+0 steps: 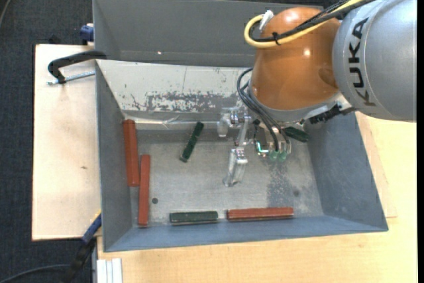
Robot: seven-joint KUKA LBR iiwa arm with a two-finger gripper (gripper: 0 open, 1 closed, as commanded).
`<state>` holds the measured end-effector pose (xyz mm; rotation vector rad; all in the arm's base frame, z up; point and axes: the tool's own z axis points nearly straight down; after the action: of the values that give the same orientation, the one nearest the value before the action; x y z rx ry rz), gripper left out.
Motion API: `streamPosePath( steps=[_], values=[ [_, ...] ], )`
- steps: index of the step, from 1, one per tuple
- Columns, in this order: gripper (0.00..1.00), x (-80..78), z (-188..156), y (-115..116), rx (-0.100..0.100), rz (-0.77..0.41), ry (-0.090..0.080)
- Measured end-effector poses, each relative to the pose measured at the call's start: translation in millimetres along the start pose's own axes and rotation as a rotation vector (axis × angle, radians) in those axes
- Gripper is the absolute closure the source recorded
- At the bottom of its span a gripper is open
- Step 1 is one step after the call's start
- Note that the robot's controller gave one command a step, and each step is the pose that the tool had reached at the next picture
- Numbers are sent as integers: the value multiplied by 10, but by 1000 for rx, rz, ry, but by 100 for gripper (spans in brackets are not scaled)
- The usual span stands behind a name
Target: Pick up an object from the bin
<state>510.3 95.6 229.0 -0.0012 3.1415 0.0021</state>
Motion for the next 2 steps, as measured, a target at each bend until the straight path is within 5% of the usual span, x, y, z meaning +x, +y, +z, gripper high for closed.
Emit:
streamPosePath(
  steps=[1, 2],
  values=[
    [0, 190, 864, 345, 0, -11, 9],
    [0, 182, 956, 296, 1, -308, 2]
  ],
)
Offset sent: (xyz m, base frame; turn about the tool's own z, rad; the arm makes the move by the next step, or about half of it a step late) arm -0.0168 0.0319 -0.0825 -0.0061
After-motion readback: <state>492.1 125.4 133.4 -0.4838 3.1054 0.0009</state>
